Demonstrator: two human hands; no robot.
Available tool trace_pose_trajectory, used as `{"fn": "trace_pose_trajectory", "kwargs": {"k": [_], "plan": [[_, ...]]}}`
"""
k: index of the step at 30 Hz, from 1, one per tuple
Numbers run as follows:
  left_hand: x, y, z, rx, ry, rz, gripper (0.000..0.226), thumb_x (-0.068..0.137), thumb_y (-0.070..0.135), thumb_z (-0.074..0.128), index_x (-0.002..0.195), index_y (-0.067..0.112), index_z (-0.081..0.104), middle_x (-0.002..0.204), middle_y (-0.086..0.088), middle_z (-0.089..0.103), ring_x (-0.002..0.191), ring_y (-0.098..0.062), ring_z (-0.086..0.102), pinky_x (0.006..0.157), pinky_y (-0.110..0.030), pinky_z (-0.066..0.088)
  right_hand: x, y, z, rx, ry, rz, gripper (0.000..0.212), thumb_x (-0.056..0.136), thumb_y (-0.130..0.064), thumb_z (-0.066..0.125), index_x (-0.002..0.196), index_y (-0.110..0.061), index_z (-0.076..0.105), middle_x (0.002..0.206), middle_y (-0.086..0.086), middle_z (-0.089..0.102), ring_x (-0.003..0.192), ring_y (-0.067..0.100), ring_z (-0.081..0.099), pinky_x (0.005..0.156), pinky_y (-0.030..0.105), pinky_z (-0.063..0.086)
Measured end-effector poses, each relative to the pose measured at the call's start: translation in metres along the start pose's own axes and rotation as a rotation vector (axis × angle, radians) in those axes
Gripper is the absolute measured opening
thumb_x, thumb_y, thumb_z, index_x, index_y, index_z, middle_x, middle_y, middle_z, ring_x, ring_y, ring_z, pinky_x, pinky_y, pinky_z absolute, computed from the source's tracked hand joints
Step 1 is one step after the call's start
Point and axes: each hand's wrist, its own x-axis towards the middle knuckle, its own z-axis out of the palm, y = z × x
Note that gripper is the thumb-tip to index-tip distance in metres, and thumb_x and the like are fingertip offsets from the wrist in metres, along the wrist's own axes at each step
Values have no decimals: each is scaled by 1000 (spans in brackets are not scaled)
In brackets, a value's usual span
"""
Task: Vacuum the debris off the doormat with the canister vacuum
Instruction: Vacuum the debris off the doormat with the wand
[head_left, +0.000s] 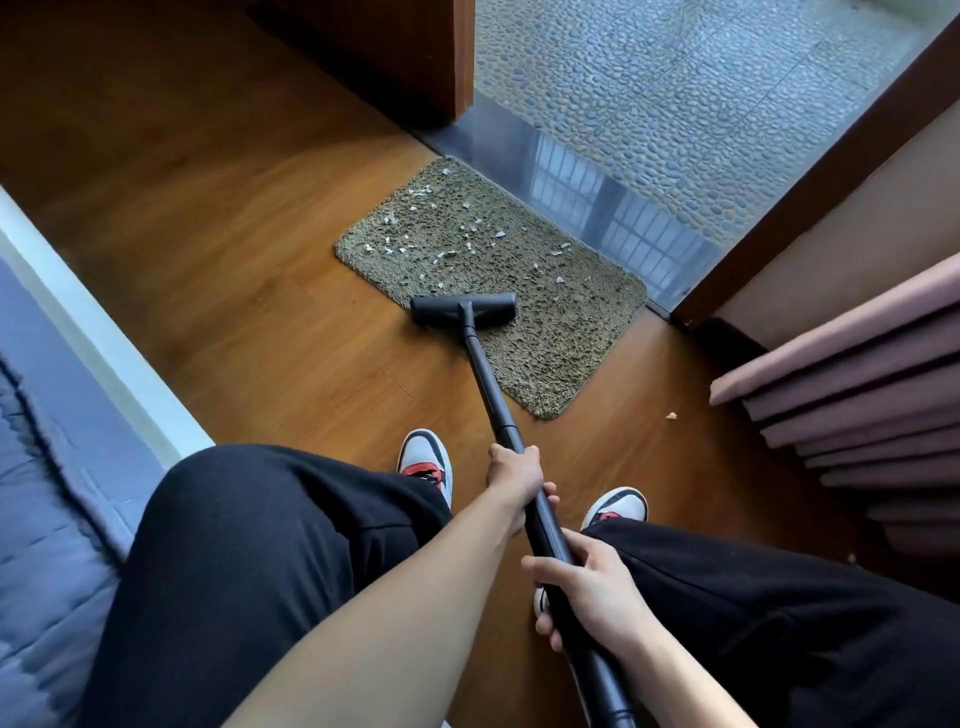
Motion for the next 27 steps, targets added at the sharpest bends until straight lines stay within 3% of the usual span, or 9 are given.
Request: {"fn": "trace_pose_trajectory", "kwargs": {"k": [5, 11, 19, 22, 27], "plan": [[22, 26, -5, -50, -15, 1, 22, 103, 21, 47, 118, 7, 38, 76, -8, 46, 49, -16, 47, 41, -22, 43, 26, -26, 10, -271, 87, -39, 14, 88, -20, 66, 99, -19, 58, 75, 13, 60, 48, 33, 67, 45, 35, 53], [54, 58, -23, -90, -33, 1, 14, 101, 19, 49, 105, 12, 38, 76, -6, 45, 49, -15, 45, 42, -21, 43, 62, -56, 31, -361, 111, -52, 11, 88, -14, 61, 96, -11, 55, 79, 13, 59, 44, 29, 68, 37, 28, 48], [101, 101, -39, -100, -6, 37, 15, 102, 20, 49, 106, 11, 38, 75, -7, 44, 49, -15, 46, 42, -22, 43, 111, -90, 45, -346, 97, -81, 16, 87, -13, 62, 99, -3, 56, 76, 12, 59, 51, 36, 71, 39, 29, 49], [110, 106, -40, -91, -8, 42, 14, 102, 19, 48, 108, 11, 38, 74, -6, 44, 49, -15, 46, 43, -23, 43, 121, -93, 47, -321, 65, -84, 15, 88, -13, 61, 102, -10, 56, 82, 13, 61, 47, 31, 69, 39, 29, 49], [104, 100, -42, -71, -15, 36, 19, 103, 21, 50, 114, 10, 39, 73, -7, 46, 49, -15, 47, 44, -24, 44, 113, -90, 46, -306, 47, -101, 36, 90, -13, 61, 118, -34, 50, 92, 13, 66, 48, 31, 70, 40, 29, 50]]}}
